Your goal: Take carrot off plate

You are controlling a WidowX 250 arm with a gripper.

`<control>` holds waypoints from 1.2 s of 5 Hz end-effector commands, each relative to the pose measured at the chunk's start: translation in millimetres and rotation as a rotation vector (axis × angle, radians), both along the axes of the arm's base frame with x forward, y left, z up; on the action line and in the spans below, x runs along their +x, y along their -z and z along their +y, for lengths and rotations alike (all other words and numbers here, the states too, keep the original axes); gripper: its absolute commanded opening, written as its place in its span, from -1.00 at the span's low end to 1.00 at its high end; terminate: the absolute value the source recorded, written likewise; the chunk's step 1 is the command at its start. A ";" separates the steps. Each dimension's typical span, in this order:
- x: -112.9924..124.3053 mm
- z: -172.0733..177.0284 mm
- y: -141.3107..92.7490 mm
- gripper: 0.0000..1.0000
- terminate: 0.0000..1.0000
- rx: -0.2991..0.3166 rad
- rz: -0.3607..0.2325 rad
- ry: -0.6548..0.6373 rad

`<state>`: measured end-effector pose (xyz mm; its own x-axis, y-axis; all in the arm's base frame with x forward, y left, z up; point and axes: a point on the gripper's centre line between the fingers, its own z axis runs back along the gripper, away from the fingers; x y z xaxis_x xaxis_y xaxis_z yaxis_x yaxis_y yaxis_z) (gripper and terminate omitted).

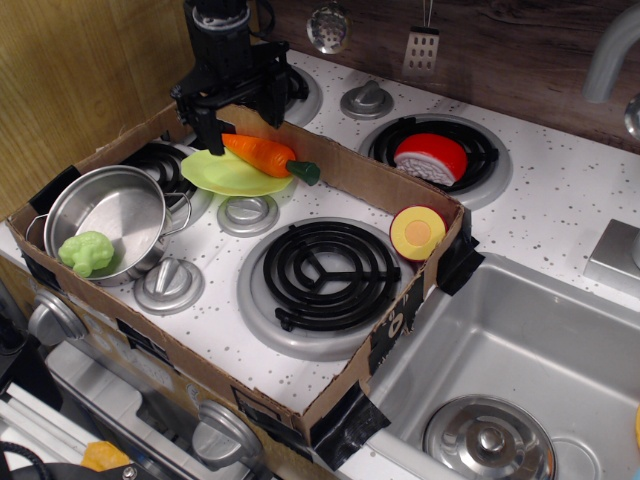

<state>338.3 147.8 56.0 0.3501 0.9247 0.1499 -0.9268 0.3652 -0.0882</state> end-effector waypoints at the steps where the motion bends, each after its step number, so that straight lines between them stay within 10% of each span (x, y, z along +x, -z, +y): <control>1: 8.6 16.3 -0.3 1.00 -1.00 -0.071 -0.019 -0.112; 5: 2.1 1.4 21.9 1.00 -1.00 -0.148 -0.046 -0.195; 6: 3.6 -0.2 26.5 1.00 -1.00 -0.182 0.033 -0.177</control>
